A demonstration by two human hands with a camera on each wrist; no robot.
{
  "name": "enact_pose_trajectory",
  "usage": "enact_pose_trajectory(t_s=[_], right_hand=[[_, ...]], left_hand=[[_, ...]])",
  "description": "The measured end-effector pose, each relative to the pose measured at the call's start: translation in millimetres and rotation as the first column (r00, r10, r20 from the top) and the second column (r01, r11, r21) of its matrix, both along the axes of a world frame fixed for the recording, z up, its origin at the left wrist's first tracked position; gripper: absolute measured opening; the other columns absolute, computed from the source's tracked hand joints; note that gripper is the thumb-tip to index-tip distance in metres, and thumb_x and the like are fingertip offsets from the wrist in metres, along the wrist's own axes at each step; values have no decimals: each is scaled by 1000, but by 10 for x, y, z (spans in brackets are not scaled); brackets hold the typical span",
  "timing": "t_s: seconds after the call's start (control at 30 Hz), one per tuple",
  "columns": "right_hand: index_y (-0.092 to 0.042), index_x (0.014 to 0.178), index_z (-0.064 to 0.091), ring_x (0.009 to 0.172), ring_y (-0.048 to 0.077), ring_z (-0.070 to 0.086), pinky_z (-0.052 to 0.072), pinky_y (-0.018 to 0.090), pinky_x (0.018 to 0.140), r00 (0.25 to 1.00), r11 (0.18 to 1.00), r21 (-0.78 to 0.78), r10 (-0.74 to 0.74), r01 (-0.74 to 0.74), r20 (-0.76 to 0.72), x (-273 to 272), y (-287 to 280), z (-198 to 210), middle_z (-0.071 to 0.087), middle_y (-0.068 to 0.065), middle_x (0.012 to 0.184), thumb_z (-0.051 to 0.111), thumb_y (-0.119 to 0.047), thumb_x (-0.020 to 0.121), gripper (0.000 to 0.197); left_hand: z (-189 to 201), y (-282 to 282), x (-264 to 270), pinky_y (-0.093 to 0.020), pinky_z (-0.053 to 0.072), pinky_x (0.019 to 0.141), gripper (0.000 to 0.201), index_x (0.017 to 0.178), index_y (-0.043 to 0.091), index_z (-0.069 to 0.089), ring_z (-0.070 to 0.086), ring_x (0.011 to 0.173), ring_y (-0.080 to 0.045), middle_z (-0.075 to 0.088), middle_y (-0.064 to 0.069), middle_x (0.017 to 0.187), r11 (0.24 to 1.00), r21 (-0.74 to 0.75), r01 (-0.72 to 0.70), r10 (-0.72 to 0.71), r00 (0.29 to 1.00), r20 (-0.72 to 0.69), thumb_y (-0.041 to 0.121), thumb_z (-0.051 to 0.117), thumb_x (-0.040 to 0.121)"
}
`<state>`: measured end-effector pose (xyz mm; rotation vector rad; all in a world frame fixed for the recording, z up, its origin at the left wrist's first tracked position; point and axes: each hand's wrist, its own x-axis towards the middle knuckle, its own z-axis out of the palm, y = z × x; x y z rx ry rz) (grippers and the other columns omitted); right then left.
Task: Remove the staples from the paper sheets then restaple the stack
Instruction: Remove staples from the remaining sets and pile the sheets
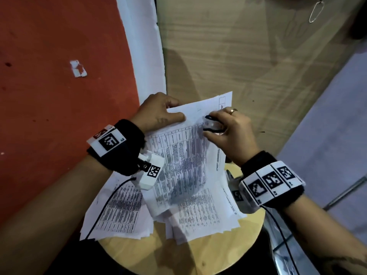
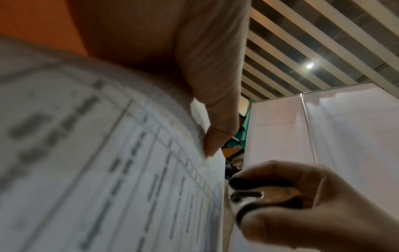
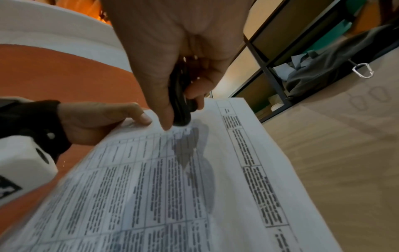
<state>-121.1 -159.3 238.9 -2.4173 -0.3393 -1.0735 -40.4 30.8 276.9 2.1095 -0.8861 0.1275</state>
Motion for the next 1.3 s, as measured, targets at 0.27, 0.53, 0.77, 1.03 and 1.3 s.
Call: enact_pose_trajectory(t_s=[0.27, 0.53, 0.77, 1.03, 1.3], right_hand=[[-5, 101, 68, 106, 25, 57, 47, 30, 87, 987, 995, -1, 95, -96, -127, 51, -103, 151, 53, 18, 125, 82, -12, 59, 44], [-4, 93, 67, 90, 21, 57, 44, 29, 77, 889, 976, -48, 173, -213, -423, 92, -186, 453, 59, 5, 95, 89, -16, 53, 47], [-14, 87, 67, 85, 22, 60, 49, 47, 80, 885, 960, 74, 279, -271, -372, 45, -147, 376, 61, 6, 89, 86, -38, 46, 51], [-6, 92, 68, 95, 21, 59, 49, 24, 88, 948, 956, 130, 282, -264, -147, -44, -130, 265, 56, 7, 102, 82, -25, 54, 45], [2, 104, 67, 81, 34, 66, 57, 43, 63, 981, 968, -231, 131, -96, 144, -108, -47, 180, 64, 21, 103, 71, -13, 67, 40]], left_hand=[[0, -10, 29, -31, 49, 70, 20, 75, 15, 72, 60, 67, -6, 70, -6, 74, 998, 8, 58, -58, 997, -46, 33, 73, 66], [28, 5, 43, -24, 47, 73, 8, 70, 29, 67, 60, 70, 0, 67, 15, 70, 985, 106, 135, -136, 991, -1, 28, 74, 74], [87, -119, -11, -29, 43, 61, 27, 77, 24, 71, 51, 55, 6, 60, 22, 56, 985, 160, 60, -83, 986, 147, 50, 70, 68], [101, -166, -39, -23, 34, 52, 18, 77, 23, 71, 46, 46, 5, 57, 14, 51, 988, 138, 69, -85, 989, 117, 39, 65, 72], [170, -191, -120, -19, 34, 46, 14, 77, 2, 71, 44, 48, -2, 57, -2, 56, 984, 105, 146, -147, 989, 2, 15, 73, 81]])
